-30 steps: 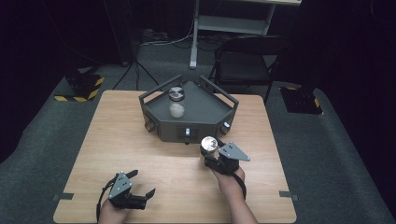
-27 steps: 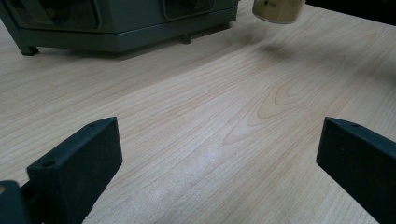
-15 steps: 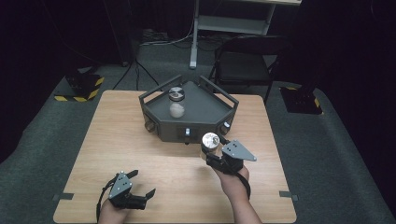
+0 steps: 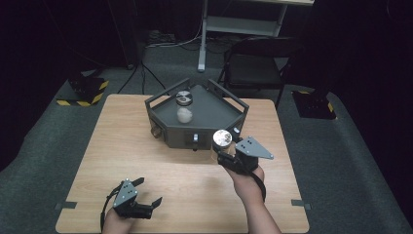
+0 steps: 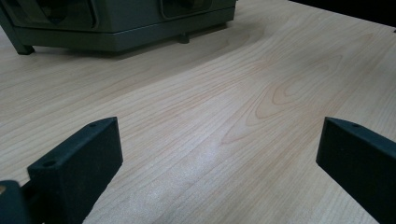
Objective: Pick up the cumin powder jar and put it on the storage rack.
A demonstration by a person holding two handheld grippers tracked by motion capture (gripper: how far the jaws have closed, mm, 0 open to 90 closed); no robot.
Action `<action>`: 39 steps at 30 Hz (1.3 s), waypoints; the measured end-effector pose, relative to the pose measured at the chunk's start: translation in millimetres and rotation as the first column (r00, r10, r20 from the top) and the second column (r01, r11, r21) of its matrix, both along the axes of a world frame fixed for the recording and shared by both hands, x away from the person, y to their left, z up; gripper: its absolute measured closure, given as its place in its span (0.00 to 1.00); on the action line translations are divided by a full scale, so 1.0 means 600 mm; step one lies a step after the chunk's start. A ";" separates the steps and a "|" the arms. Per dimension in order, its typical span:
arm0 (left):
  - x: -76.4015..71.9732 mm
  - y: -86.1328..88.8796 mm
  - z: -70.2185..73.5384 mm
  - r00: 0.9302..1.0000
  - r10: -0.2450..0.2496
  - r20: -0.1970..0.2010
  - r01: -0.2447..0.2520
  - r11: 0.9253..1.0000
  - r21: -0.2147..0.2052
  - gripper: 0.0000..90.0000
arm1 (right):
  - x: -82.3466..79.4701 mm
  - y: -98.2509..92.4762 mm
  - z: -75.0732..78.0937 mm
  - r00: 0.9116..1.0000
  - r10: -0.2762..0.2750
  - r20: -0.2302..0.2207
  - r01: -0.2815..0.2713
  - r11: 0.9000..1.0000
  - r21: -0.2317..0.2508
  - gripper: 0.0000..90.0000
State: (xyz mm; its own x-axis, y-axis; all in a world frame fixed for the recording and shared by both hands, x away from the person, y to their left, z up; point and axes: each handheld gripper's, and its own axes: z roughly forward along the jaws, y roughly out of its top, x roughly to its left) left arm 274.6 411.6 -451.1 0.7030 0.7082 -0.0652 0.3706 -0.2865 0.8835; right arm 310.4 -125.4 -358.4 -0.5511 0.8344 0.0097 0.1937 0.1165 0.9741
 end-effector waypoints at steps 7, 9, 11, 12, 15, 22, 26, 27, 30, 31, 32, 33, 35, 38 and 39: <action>0.000 0.001 -0.001 1.000 0.000 0.000 0.000 1.000 -0.004 0.01 | 0.014 -0.001 0.020 1.000 -0.009 -0.002 0.009 1.000 0.002 0.39; 0.000 0.002 0.000 1.000 -0.002 0.000 0.002 1.000 -0.003 0.01 | 0.018 0.000 0.023 1.000 -0.010 0.001 0.010 1.000 -0.001 0.39; 0.000 0.002 -0.001 1.000 -0.002 0.000 0.002 1.000 -0.005 0.01 | 0.022 0.001 0.026 1.000 -0.012 0.001 0.012 1.000 -0.001 0.39; 0.000 0.002 -0.001 1.000 -0.002 0.000 0.002 1.000 -0.005 0.01 | 0.025 0.001 0.027 1.000 -0.013 0.000 0.013 1.000 0.001 0.39; 0.001 0.003 -0.001 1.000 -0.003 -0.002 0.003 1.000 -0.007 0.01 | 0.035 0.004 0.030 1.000 -0.021 -0.003 0.021 1.000 0.001 0.39; 0.001 0.004 -0.001 1.000 -0.005 -0.003 0.005 1.000 -0.012 0.01 | 0.056 0.006 0.038 0.999 -0.036 -0.005 0.036 0.999 0.003 0.39; 0.001 0.005 -0.001 1.000 -0.007 -0.003 0.007 1.000 -0.010 0.01 | 0.069 0.007 0.044 0.999 -0.046 -0.007 0.046 0.999 0.003 0.39; 0.001 0.005 -0.001 1.000 -0.007 -0.004 0.007 1.000 -0.011 0.01 | 0.073 0.008 0.046 0.999 -0.050 -0.010 0.050 0.999 0.006 0.39; 0.002 0.005 -0.001 1.000 -0.008 -0.004 0.008 1.000 -0.010 0.01 | 0.084 0.008 0.048 0.998 -0.054 -0.017 0.054 0.998 0.010 0.39; 0.002 0.005 -0.001 1.000 -0.008 -0.004 0.008 1.000 -0.009 0.01 | 0.086 0.008 0.049 0.998 -0.056 -0.018 0.056 0.998 0.010 0.39; 0.002 0.005 -0.001 1.000 -0.009 -0.003 0.009 1.000 -0.009 0.01 | 0.090 0.009 0.050 0.998 -0.058 -0.020 0.058 0.998 0.009 0.39; 0.002 0.005 -0.001 1.000 -0.009 -0.005 0.009 1.000 -0.009 0.01 | 0.093 0.010 0.051 0.998 -0.060 -0.020 0.060 0.998 0.007 0.39; 0.002 0.005 -0.001 1.000 -0.009 -0.004 0.009 1.000 -0.011 0.01 | 0.099 0.011 0.053 0.998 -0.064 -0.018 0.064 0.998 0.004 0.39; 0.002 0.005 -0.001 1.000 -0.009 -0.004 0.009 1.000 -0.010 0.01 | 0.107 0.012 0.057 0.997 -0.070 -0.019 0.070 0.998 0.005 0.39; 0.002 0.005 -0.001 1.000 -0.009 -0.004 0.009 1.000 -0.010 0.01 | 0.107 0.012 0.057 0.997 -0.070 -0.019 0.070 0.998 0.005 0.39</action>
State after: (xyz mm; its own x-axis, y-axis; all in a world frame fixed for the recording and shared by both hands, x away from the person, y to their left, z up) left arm 276.0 414.6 -451.6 0.7091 0.7010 -0.0757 0.3719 -0.2807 0.8848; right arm 374.7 -118.0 -324.1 -0.4909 0.8709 0.0244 0.2197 0.0966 0.9708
